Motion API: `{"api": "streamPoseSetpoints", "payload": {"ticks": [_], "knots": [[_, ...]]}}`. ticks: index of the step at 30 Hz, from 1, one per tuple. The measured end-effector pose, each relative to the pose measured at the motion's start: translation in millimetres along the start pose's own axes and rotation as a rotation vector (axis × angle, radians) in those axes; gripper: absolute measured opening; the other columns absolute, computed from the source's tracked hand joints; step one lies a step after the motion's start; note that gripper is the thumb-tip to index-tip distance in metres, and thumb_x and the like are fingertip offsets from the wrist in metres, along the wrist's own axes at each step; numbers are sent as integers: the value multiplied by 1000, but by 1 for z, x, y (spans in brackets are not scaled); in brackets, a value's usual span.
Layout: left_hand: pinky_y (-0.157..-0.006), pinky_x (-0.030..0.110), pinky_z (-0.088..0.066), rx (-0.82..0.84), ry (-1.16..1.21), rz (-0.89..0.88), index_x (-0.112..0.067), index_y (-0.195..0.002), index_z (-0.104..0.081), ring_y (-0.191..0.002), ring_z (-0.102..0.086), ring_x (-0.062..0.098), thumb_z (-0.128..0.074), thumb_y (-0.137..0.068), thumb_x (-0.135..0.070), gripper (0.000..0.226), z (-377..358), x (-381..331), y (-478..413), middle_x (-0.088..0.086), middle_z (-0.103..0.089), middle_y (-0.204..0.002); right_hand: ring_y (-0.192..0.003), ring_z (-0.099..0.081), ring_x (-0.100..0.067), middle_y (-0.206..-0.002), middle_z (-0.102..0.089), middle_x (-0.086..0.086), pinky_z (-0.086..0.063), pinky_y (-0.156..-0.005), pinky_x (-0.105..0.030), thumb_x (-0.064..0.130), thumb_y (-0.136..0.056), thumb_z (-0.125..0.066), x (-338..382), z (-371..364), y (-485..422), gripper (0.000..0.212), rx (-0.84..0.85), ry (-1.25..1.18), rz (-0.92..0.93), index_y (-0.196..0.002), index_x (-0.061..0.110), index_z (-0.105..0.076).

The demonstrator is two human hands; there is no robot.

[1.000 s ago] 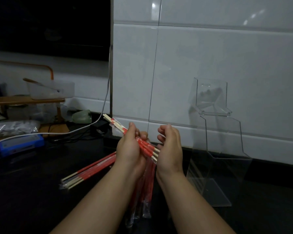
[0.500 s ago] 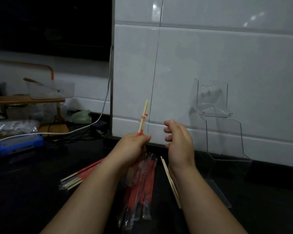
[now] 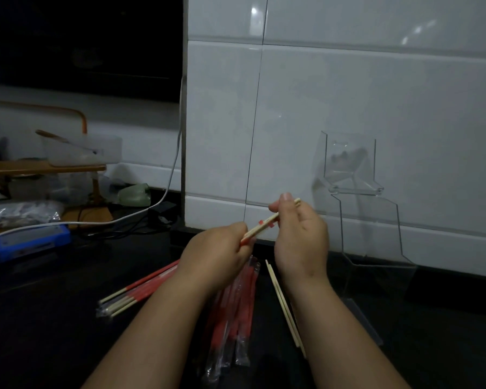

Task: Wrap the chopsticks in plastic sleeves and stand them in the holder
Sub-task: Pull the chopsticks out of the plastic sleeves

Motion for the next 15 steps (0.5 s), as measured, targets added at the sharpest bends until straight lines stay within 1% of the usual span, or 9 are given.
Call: {"api": "streamPoseSetpoints", "payload": {"ticks": [2, 4, 7, 10, 12, 13, 15], "knots": [[-61, 36, -38, -7, -32, 1, -26, -75, -36, -74, -52, 27, -45, -101, -40, 31, 0, 8, -2, -3, -50, -72, -60, -52, 3, -59, -55, 14, -37, -52, -11, 35, -102, -45, 4, 3, 3, 35, -55, 1, 40, -74, 24, -63], [-59, 36, -37, -4, -17, -8, -26, -75, -36, -72, -51, 27, -45, -101, -42, 32, -2, 12, -3, -3, -50, -71, -55, -47, 0, -55, -52, 17, -35, -51, -13, 38, -103, -43, 5, 9, 1, 35, -109, 5, 67, -75, 25, -61], [-56, 35, -32, -4, 16, -22, -27, -72, -34, -67, -49, 23, -45, -101, -45, 36, -5, 12, -3, -3, -50, -69, -54, -44, -1, -56, -47, 12, -35, -52, -18, 39, -103, -41, 10, 16, 0, 35, -152, 28, 110, -76, 25, -58], [-57, 35, -35, -5, 33, -14, -26, -72, -36, -68, -50, 23, -46, -100, -44, 35, -5, 15, -4, -2, -52, -70, -56, -43, -1, -59, -46, 12, -36, -55, -22, 38, -103, -43, 16, 23, 2, 33, -215, -9, 134, -75, 27, -57], [-57, 35, -36, -16, 52, -18, -26, -71, -37, -68, -51, 24, -47, -100, -41, 34, -3, 13, -3, -2, -52, -70, -56, -44, -2, -56, -48, 13, -37, -55, -24, 38, -102, -47, 16, 19, 2, 32, -175, -66, 120, -75, 26, -60], [-57, 35, -36, -29, 75, -23, -25, -71, -38, -68, -51, 24, -48, -100, -39, 33, -1, 10, -3, -1, -52, -69, -55, -45, -2, -54, -49, 14, -37, -54, -23, 39, -101, -49, 15, 15, 1, 32, -122, -80, 97, -76, 24, -62], [-57, 36, -37, -47, 106, -32, -24, -71, -40, -68, -51, 24, -48, -99, -38, 32, 1, 6, -1, -1, -53, -69, -50, -46, 0, -49, -51, 16, -36, -51, -16, 38, -101, -49, 14, 8, 1, 35, -50, -42, 65, -73, 23, -63]]}}
Point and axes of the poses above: each hand's wrist, its own y-axis away from the middle knuckle, its own z-axis out of the back of the hand, x = y × z, the point moved 8 cm from there along -y, towards the middle knuckle
